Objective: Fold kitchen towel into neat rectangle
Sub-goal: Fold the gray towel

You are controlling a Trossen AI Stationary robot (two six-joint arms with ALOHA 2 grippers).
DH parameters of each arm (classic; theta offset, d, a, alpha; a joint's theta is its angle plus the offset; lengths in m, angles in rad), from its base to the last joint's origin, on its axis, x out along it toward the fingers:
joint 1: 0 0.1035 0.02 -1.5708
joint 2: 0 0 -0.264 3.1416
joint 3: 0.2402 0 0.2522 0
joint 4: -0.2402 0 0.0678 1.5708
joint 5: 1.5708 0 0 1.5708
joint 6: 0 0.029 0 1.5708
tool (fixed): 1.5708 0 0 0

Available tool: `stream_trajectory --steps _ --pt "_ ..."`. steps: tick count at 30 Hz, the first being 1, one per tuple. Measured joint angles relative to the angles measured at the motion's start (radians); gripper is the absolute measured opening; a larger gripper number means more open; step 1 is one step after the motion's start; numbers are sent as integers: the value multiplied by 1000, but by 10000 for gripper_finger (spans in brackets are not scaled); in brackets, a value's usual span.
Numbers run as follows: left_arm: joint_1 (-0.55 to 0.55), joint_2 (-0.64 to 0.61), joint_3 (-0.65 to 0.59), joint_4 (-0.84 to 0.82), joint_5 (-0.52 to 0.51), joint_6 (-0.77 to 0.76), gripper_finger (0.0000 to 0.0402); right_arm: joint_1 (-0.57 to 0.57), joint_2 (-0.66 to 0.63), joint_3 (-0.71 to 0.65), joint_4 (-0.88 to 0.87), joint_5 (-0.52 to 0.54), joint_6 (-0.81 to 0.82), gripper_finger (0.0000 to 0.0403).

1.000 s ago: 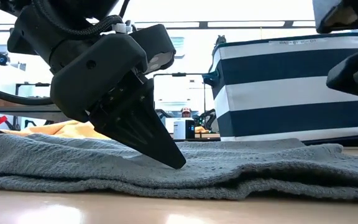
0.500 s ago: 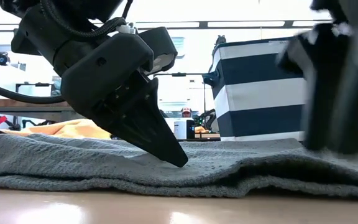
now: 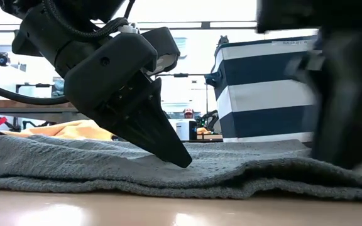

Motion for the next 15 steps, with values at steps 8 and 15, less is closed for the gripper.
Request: stream_trajectory --steps 8,15 --pt "1 1 0 5 1 13 236 -38 -13 32 -9 -2 -63 148" --pt "7 2 0 20 3 30 236 0 38 25 36 -59 -6 155"
